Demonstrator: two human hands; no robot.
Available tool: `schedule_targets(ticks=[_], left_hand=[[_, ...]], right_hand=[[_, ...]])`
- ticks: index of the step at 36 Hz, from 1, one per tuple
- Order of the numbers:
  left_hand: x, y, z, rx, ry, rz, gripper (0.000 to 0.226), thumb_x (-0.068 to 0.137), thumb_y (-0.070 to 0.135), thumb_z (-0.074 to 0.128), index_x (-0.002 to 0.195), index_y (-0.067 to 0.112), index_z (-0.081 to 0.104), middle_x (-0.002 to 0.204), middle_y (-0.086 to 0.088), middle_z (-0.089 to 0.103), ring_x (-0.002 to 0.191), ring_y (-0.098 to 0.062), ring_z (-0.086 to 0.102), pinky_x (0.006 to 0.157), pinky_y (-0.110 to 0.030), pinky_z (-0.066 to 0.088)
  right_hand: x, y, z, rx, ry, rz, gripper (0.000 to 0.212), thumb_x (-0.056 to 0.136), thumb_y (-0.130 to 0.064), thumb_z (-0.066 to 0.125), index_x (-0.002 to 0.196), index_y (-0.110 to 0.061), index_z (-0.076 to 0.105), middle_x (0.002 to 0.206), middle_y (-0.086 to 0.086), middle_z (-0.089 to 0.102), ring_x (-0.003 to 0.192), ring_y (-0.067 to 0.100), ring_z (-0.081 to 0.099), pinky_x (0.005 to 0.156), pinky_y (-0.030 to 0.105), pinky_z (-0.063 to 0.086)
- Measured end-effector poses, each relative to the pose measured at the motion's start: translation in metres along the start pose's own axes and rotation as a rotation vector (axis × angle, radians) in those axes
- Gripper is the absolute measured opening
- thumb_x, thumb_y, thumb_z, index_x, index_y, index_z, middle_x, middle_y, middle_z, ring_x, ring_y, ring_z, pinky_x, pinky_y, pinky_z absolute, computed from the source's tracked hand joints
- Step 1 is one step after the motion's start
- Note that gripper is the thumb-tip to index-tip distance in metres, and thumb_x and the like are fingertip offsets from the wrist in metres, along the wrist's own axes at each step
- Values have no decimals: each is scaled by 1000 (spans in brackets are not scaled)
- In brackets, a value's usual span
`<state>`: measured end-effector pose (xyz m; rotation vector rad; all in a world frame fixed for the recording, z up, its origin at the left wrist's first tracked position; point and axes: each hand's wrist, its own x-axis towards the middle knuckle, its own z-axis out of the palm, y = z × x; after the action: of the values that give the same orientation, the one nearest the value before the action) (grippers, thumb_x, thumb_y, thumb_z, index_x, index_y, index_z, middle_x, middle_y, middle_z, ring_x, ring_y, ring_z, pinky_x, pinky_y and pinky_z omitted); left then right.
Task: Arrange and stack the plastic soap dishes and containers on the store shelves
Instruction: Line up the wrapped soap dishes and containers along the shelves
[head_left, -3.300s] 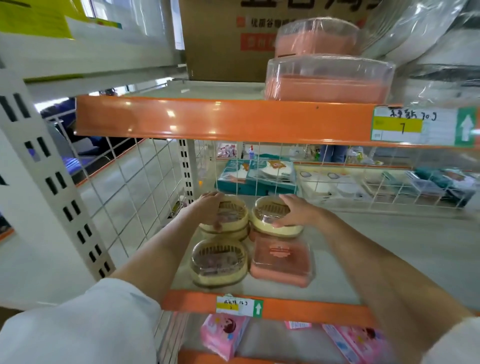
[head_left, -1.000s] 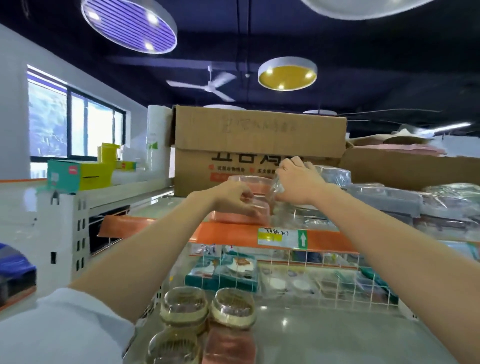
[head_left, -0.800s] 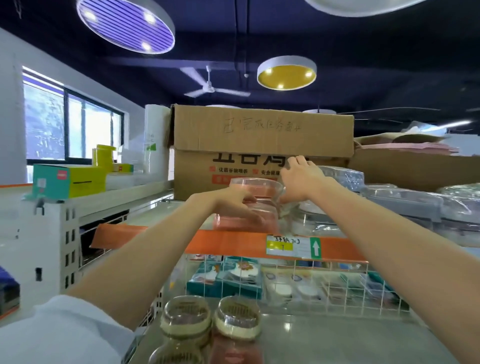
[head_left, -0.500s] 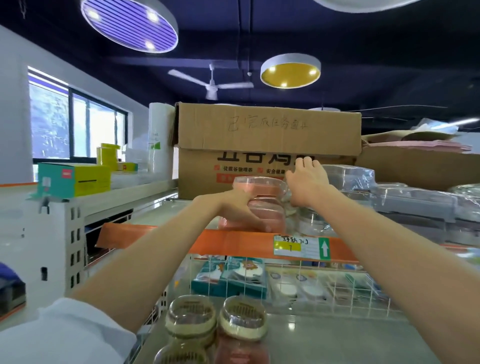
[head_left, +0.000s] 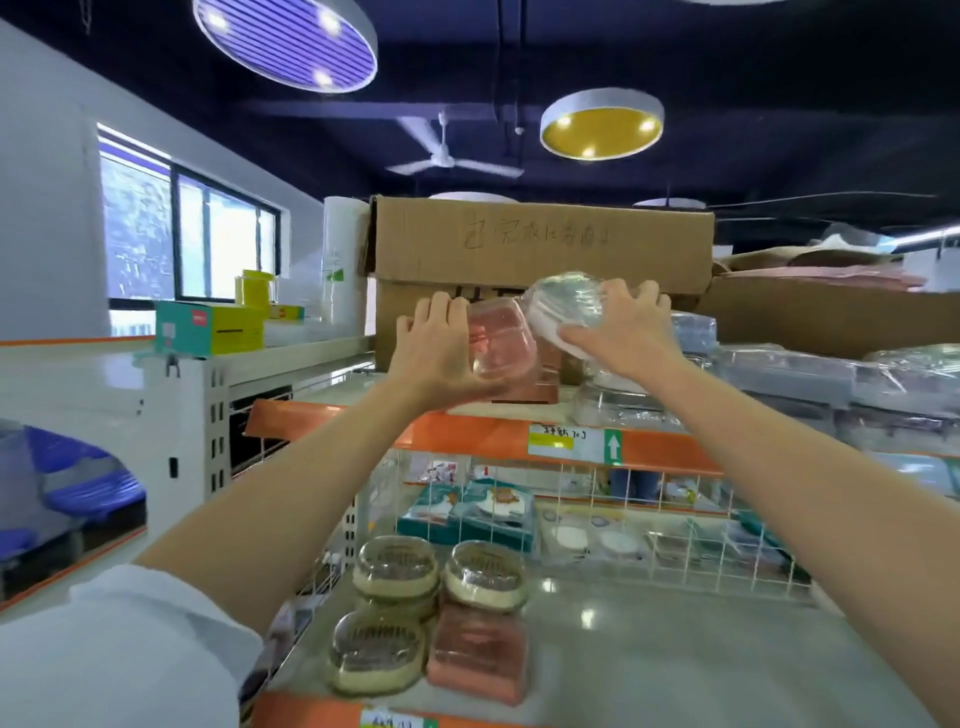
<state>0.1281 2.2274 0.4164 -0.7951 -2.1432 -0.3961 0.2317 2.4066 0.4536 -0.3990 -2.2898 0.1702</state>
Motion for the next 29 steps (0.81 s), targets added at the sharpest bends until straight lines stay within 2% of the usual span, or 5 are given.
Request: schedule_targets(ticks=[3, 10, 16, 25, 29], left_hand=[[-13, 5, -15, -45, 50, -12, 102, 51, 87, 59, 120, 14, 41, 113, -1, 40, 101, -18, 40, 93, -37, 39], [-61, 16, -37, -43, -50, 30, 107, 53, 81, 63, 131, 12, 38, 122, -3, 40, 110, -19, 37, 103, -38, 34], [-116, 18, -39, 70, -167, 138, 107, 57, 77, 67, 136, 13, 33, 129, -4, 39, 116, -21, 38, 104, -38, 30], [-201, 15, 5, 163, -395, 246, 106, 61, 69, 71, 140, 10, 31, 135, -8, 37, 125, -25, 37, 109, -40, 27], [-221, 7, 24, 155, -493, 167, 109, 64, 72, 67, 144, 12, 24, 141, -7, 31, 131, -25, 29, 112, -43, 22]], right_hand=[[-12, 2, -11, 178, -69, 90, 80, 84, -56, 60, 141, -8, 31, 141, 19, 31, 128, 34, 34, 102, 43, 34], [-66, 15, -19, 159, -265, 129, 106, 79, -62, 62, 150, -3, 11, 158, 19, 5, 145, 34, 13, 113, 47, 22], [-124, 34, -8, 108, -368, 79, 106, 75, -58, 69, 146, 1, 16, 151, 20, 11, 142, 34, 11, 115, 42, 17], [-187, 65, 17, -56, -435, -291, 100, 69, -49, 77, 141, -5, 24, 133, 12, 25, 129, 30, 24, 109, 40, 26], [-201, 69, 36, -169, -513, -363, 99, 68, -51, 75, 141, -6, 26, 132, 9, 28, 124, 26, 28, 106, 37, 35]])
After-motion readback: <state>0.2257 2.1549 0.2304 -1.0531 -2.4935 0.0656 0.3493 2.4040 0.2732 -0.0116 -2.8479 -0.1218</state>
